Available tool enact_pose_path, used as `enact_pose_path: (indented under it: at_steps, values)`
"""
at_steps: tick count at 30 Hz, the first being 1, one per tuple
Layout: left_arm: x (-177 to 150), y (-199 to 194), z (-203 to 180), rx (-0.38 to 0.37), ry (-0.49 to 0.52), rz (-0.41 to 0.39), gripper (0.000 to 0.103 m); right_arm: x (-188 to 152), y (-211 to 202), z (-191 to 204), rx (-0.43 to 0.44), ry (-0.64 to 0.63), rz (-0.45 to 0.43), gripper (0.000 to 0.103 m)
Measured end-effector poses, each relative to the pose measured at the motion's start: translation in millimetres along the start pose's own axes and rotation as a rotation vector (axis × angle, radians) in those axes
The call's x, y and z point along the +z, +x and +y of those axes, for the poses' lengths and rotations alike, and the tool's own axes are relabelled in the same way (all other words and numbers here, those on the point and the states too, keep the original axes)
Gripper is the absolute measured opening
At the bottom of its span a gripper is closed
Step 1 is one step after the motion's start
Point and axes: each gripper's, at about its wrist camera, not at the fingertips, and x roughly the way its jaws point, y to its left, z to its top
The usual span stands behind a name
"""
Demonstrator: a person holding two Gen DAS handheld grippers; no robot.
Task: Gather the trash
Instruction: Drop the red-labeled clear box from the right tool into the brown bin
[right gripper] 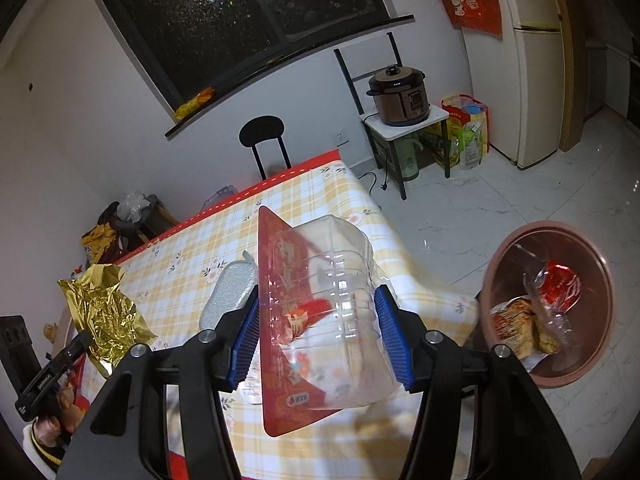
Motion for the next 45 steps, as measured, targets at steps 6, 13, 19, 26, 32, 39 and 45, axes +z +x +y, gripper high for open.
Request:
enact_pose_path:
  at_steps: [6, 13, 19, 26, 32, 39, 45]
  values:
    - [-2, 9, -49, -0.005, 0.013, -0.023, 0.024, 15, -33, -53, -0.027, 0.006, -0.034, 0.055]
    - [-8, 32, -106, -0.017, 0.013, -0.035, 0.024, 27, -56, -133, -0.101, 0.036, -0.04, 0.055]
    - [-13, 52, -144, -0.026, 0.008, -0.046, 0.024, 38, -56, -188, -0.189, 0.005, -0.015, 0.055]
    - [-16, 75, -179, -0.028, 0.011, -0.048, 0.024, 47, -35, -231, -0.235, -0.019, 0.044, 0.057]
    - [-17, 95, -209, -0.043, 0.036, -0.026, 0.024, 52, -26, -243, -0.23, -0.048, 0.062, 0.077]
    - [-12, 118, -245, -0.097, 0.103, 0.005, 0.024, 56, -61, -246, -0.227, -0.045, -0.011, 0.095]
    - [-11, 140, -272, -0.159, 0.157, 0.04, 0.024, 53, -102, -246, -0.234, -0.045, -0.068, 0.098]
